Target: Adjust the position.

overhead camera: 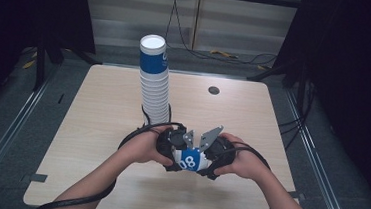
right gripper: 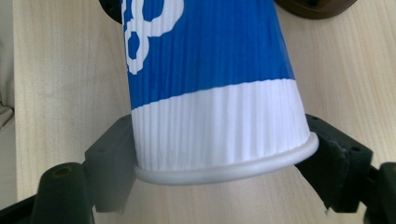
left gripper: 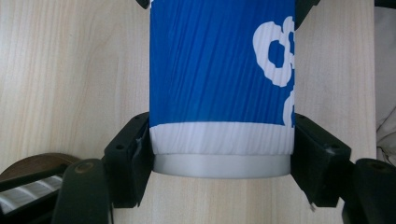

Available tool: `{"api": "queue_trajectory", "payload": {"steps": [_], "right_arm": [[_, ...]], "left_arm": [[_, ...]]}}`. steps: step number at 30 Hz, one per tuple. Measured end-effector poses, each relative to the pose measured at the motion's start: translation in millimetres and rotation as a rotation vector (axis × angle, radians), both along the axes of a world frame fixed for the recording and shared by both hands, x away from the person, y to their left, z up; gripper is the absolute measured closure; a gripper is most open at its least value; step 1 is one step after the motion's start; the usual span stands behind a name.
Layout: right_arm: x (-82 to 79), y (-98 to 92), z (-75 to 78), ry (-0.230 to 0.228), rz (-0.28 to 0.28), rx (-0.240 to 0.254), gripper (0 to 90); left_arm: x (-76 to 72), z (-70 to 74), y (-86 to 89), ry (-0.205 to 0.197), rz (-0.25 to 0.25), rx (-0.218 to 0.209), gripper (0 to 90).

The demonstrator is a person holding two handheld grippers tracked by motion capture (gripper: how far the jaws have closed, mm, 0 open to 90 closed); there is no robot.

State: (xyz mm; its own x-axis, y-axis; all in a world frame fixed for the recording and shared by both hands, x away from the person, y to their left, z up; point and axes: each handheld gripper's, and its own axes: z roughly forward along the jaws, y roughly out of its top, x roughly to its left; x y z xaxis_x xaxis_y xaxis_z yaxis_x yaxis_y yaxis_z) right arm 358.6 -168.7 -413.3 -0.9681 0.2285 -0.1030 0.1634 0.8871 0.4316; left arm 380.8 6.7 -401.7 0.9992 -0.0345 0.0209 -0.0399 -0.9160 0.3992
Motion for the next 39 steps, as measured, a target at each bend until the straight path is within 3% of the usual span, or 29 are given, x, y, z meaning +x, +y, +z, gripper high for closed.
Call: {"api": "queue_trajectory", "payload": {"steps": [6,10,12,16,18,23,29,35,39], "right_arm": [[-1.1,0.3,0.8,0.002,0.005,-0.001,19.8],[-1.5,2.6,4.6,-0.009,0.014,0.026,19.8],[-1.7,3.8,5.6,-0.008,0.017,0.022,19.7],[-1.8,4.1,4.4,-0.017,0.024,0.027,19.1],[-2.7,3.0,4.2,-0.014,0.011,0.037,18.2],[-3.1,0.2,3.8,-0.036,0.014,0.079,16.8],[-3.7,-4.0,2.6,-0.036,-0.005,0.127,14.6],[-4.2,-9.8,-1.6,-0.035,-0.020,0.136,13.6],[-4.1,-16.0,-4.7,-0.027,-0.047,0.188,13.7]], "left_arm": [[-0.5,-2.8,-1.0,0.003,-0.004,0.002,29.1],[0.5,-5.9,-3.4,0.003,-0.020,0.018,27.3],[-0.7,-8.0,-3.5,0.021,-0.009,0.006,29.6],[0.5,-7.2,-1.0,0.018,-0.011,0.000,30.1],[0.4,-6.4,1.0,0.023,-0.004,-0.030,30.1],[1.2,-4.2,4.6,0.020,-0.008,-0.057,30.1],[2.2,-4.7,8.9,0.047,0.014,-0.112,30.0],[5.6,-1.1,18.2,0.062,0.026,-0.182,30.0],[8.3,-1.2,25.2,0.075,0.066,-0.206,29.8]]}}
